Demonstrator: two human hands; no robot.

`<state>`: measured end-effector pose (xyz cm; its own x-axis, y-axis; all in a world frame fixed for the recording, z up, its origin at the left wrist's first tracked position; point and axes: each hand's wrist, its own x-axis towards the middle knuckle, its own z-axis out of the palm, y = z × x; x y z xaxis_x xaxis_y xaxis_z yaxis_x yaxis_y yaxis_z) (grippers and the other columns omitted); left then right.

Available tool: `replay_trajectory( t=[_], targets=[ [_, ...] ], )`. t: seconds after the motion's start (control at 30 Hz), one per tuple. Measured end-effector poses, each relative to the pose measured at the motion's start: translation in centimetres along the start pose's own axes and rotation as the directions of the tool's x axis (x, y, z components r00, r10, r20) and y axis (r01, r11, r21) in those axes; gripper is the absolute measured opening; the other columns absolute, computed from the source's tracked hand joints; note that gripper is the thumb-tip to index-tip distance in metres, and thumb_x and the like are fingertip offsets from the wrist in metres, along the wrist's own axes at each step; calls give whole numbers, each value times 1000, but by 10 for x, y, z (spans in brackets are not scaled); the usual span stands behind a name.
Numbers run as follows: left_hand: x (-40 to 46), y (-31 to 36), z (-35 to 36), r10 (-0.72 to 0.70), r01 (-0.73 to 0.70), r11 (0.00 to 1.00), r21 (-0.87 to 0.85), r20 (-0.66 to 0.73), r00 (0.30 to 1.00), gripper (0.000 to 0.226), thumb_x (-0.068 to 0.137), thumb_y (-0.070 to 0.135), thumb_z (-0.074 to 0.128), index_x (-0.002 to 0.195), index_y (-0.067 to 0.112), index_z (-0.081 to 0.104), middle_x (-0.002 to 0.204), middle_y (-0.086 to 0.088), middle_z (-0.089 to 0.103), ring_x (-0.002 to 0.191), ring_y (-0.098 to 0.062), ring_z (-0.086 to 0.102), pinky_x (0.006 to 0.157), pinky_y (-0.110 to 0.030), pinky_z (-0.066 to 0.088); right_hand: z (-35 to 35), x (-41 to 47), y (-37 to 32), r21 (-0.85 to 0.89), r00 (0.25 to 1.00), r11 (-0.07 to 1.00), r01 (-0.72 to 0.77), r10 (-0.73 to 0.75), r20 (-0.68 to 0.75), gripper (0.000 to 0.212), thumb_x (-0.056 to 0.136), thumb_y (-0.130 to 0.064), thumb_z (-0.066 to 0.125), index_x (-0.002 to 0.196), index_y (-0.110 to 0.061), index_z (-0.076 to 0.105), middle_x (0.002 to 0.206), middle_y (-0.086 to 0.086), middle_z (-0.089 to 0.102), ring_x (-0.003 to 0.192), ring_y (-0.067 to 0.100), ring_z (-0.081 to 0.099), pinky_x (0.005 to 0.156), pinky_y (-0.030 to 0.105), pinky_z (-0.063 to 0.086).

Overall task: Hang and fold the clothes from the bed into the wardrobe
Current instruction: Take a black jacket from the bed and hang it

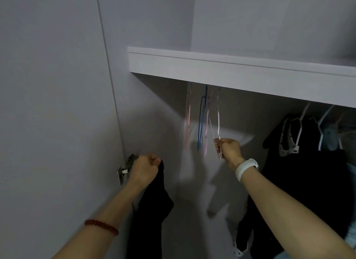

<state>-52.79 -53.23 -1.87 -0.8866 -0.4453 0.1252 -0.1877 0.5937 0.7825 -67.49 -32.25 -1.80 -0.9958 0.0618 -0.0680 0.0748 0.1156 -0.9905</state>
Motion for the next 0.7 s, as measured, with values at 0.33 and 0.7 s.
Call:
replay_trajectory(
  t=[0.33, 0.7],
  targets=[
    [-7, 6, 5, -8, 7, 999, -41, -34, 999, 18, 96, 9, 45, 88, 0, 59, 94, -23, 64, 92, -32, 60, 66, -29, 31, -22, -27, -17, 222, 984, 958, 180, -178, -26, 25, 95, 0, 41, 78, -13, 54, 64, 4, 49, 40, 2, 44, 41, 13, 37],
    [-69, -5, 48, -146, 158, 981, -108, 111, 983, 22, 99, 12, 39, 84, 4, 53, 89, -14, 56, 87, -27, 54, 72, -28, 37, -91, -144, 111, 243, 774, 847, -473, 268, 574, 46, 90, 11, 39, 121, -22, 45, 68, 7, 62, 54, 14, 60, 55, 23, 51]
  ],
)
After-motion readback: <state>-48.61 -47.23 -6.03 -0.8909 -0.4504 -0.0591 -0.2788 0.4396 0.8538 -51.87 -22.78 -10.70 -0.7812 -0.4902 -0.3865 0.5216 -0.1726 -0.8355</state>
